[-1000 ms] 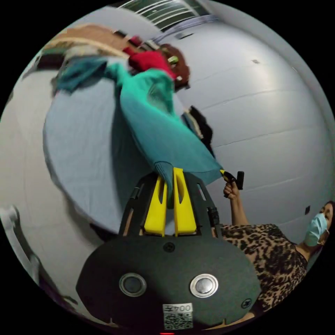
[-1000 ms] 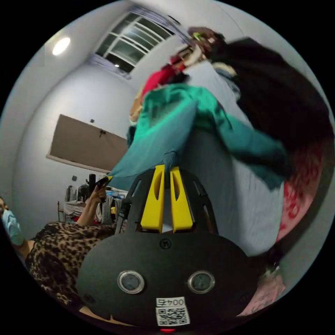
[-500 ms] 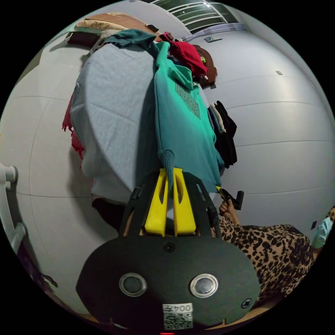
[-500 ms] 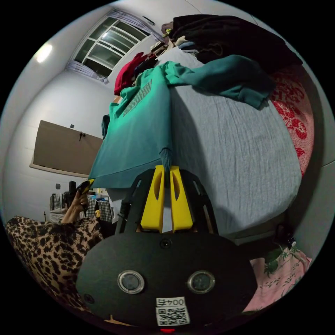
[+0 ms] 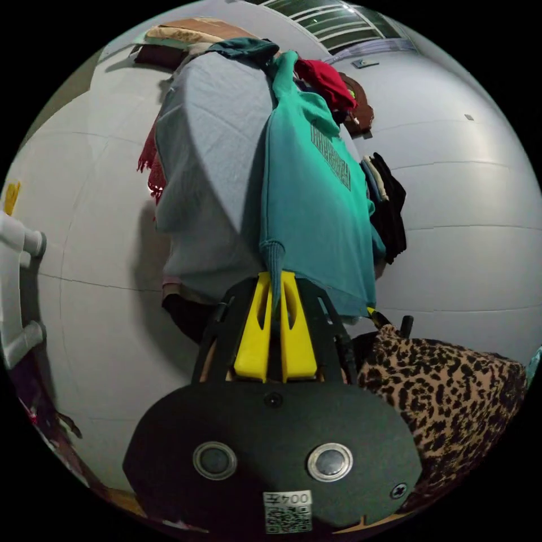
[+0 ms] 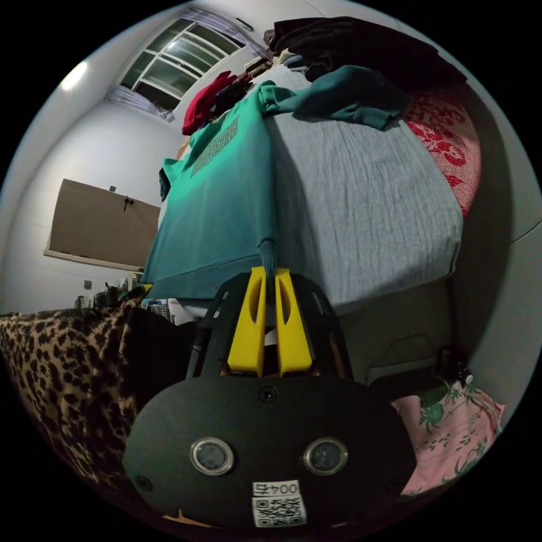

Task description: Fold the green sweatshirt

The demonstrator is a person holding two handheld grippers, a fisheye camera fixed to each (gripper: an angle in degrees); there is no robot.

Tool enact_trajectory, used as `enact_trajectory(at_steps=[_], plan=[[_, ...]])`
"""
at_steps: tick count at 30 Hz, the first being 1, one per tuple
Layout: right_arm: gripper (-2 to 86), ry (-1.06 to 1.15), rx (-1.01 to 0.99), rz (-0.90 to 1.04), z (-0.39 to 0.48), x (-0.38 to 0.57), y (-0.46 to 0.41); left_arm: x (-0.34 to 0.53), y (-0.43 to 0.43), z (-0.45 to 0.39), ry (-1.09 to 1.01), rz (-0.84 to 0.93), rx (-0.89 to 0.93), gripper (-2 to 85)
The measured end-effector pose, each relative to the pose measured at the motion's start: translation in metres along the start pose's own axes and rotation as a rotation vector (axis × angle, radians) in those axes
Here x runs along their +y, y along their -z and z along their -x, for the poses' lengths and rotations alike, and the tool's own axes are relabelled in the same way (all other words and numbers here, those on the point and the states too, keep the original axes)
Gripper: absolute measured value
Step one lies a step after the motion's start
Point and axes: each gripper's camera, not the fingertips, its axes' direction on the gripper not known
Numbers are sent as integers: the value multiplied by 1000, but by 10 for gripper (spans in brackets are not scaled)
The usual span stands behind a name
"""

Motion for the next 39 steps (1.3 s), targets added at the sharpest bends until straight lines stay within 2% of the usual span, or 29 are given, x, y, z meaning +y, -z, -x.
enact_trajectory(at_steps=[8,13,17,23,25,30,39], plan=[[33,30,102,26,-15,-1,-39,-5,-25,-8,68,-4,-118,36],[42,-122,40,-89,-27,12,-50,-14,-39,-17,68,-21,-156,35],[55,-194,120,-36,-27,5,-52,-14,-29,-12,81,-24,-163,34],[87,-57,270,-72,14,-58,-41,-23,21,5,131,-91,-265,35],[92,17,285,-25,29,-91,-52,-40,37,5,120,-117,-312,40],[111,120,274,265,61,-181,-132,-137,66,-17,18,-205,-379,81],[106,6,451,454,75,-262,-213,-367,83,-84,-246,-315,-516,142]])
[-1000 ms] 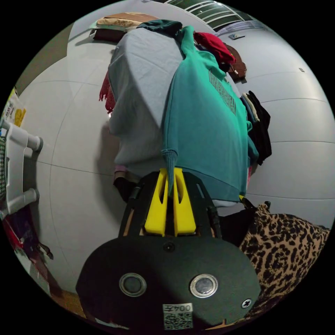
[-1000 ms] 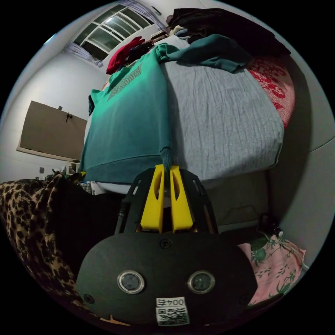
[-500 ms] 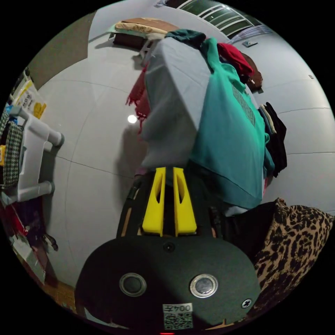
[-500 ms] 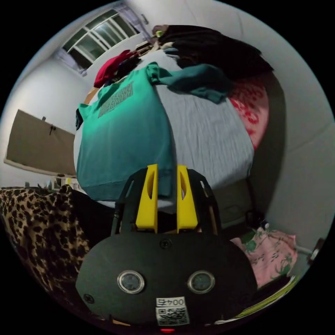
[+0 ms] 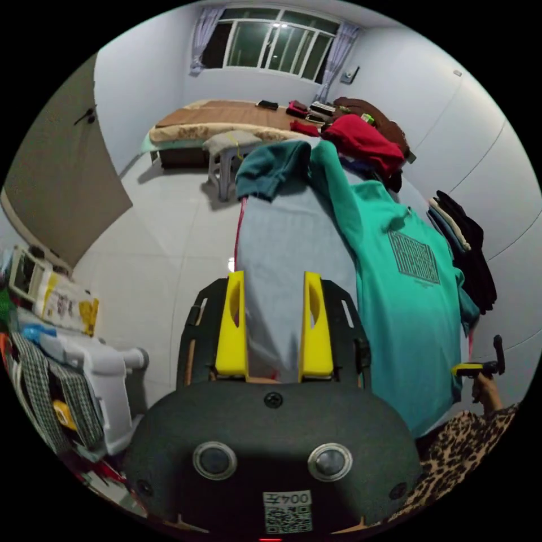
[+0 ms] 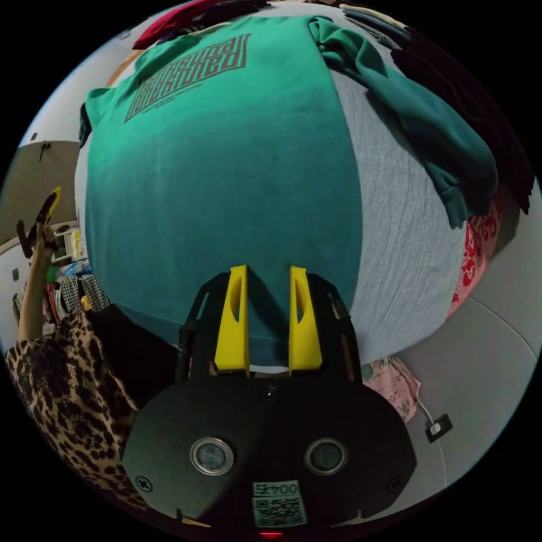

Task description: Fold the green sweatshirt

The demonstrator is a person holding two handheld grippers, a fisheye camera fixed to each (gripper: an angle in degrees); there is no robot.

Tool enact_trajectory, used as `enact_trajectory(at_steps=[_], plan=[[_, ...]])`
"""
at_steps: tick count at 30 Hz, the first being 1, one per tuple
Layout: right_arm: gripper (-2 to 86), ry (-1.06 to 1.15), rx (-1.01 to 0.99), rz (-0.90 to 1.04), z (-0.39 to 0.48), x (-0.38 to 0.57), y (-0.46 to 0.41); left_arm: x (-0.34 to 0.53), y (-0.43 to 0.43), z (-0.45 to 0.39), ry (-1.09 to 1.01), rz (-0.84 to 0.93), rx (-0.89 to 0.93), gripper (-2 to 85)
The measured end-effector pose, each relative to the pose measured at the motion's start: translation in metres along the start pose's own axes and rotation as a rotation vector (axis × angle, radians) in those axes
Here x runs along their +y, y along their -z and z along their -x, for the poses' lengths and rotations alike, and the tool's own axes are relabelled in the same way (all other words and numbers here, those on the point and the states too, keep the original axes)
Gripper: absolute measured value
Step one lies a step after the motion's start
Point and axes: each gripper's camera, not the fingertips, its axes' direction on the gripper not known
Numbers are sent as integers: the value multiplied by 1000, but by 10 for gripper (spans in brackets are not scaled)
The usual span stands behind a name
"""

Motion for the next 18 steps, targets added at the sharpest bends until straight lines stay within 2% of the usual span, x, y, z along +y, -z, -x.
enact_trajectory(at_steps=[7,12,15,18], plan=[[75,-147,-40,116,-12,-54,-3,-148,-51,-41,-229,14,-163,165],[77,-169,26,190,-1,-93,-6,-227,-98,-74,-333,126,-299,162],[78,-180,42,220,2,-111,-7,-254,-108,-78,-288,170,-314,118],[78,-209,27,212,-1,-121,-7,-273,-84,-67,-180,86,-224,46]])
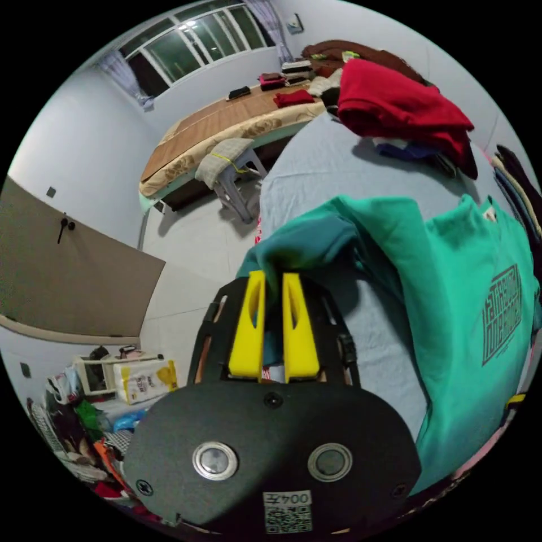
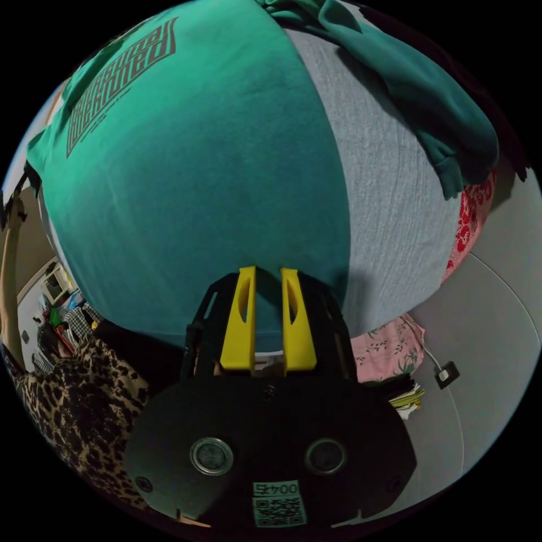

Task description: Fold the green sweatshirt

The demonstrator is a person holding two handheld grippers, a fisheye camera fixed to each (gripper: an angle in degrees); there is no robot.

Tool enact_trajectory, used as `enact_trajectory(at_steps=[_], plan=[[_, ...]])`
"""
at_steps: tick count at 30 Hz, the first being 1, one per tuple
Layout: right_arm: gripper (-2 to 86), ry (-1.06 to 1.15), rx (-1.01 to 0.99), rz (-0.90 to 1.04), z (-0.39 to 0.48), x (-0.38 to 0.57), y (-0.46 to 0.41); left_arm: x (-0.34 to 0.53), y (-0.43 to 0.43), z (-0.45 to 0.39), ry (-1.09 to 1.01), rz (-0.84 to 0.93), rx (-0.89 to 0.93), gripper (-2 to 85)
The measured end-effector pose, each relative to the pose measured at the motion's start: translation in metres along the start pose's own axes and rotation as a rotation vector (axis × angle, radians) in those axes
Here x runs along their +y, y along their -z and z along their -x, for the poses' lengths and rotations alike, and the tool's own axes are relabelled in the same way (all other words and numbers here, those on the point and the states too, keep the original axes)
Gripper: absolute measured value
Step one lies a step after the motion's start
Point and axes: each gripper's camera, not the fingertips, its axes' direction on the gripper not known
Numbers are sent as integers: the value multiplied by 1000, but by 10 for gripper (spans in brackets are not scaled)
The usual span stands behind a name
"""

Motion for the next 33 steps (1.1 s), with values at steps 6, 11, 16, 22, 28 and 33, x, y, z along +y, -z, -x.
enact_trajectory(at_steps=[6,11,16,22,28,33], plan=[[77,19,-20,-17,1,-18,5,-12,75,61,27,-35,74,24],[76,39,-31,25,1,-38,10,-9,134,125,32,30,-14,19],[77,51,-32,57,2,-54,14,18,129,172,98,127,-40,17],[77,63,-33,73,2,-68,19,53,38,181,195,286,-82,23],[76,53,-41,63,1,-73,23,84,-28,195,311,438,-133,73],[76,58,-40,43,0,-74,28,48,13,210,287,97,125,133]])
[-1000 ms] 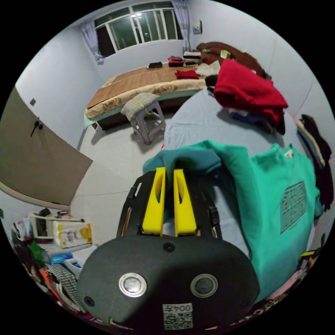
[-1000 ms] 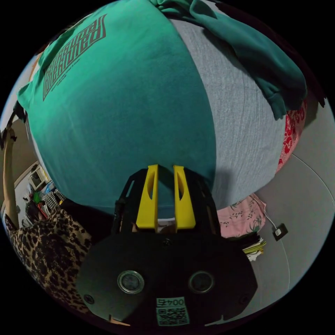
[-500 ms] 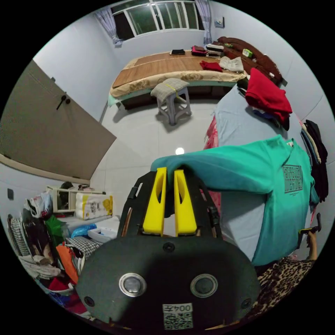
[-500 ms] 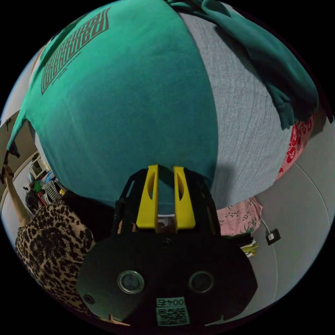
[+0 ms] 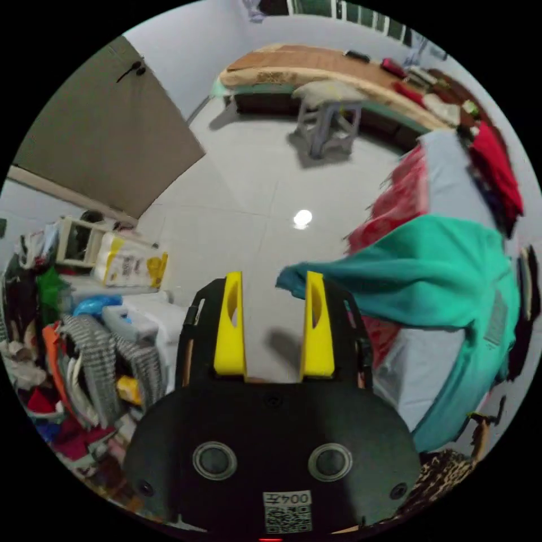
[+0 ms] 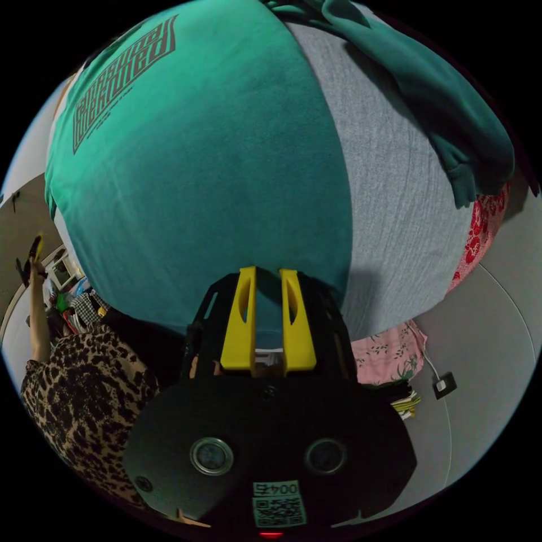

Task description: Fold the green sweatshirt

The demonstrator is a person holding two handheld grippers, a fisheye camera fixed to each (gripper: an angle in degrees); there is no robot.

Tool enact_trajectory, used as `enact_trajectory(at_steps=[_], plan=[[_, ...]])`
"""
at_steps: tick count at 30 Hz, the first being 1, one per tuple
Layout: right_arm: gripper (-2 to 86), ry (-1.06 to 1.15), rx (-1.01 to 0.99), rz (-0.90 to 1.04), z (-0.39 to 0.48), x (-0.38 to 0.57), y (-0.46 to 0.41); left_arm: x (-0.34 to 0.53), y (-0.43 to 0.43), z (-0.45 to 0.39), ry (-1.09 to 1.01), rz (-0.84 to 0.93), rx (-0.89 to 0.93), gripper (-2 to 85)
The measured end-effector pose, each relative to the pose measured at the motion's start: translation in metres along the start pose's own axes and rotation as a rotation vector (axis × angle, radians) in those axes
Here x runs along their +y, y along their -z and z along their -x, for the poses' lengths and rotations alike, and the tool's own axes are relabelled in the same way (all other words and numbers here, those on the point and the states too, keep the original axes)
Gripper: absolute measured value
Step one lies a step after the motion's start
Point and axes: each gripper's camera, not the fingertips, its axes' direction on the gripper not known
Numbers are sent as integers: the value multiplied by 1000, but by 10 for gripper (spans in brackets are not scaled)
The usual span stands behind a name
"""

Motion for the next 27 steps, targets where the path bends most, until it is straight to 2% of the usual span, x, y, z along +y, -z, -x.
enact_trajectory(at_steps=[5,9,13,15,20,23,27], plan=[[77,8,3,-13,0,1,4,-62,-6,-126,-360,-145,241,121],[77,22,26,-8,2,1,7,-111,-57,-242,-525,-87,402,113],[77,17,24,-4,1,2,10,-141,-108,-325,-664,45,413,120],[77,13,23,-1,0,4,13,-148,-128,-369,-779,79,345,127],[77,14,18,-14,-2,11,17,-155,-175,-403,-792,186,309,121],[77,12,6,-32,-5,18,20,-144,-170,-401,-783,89,315,64],[77,13,11,-54,-6,28,24,-97,-136,-399,-792,-267,81,34]])
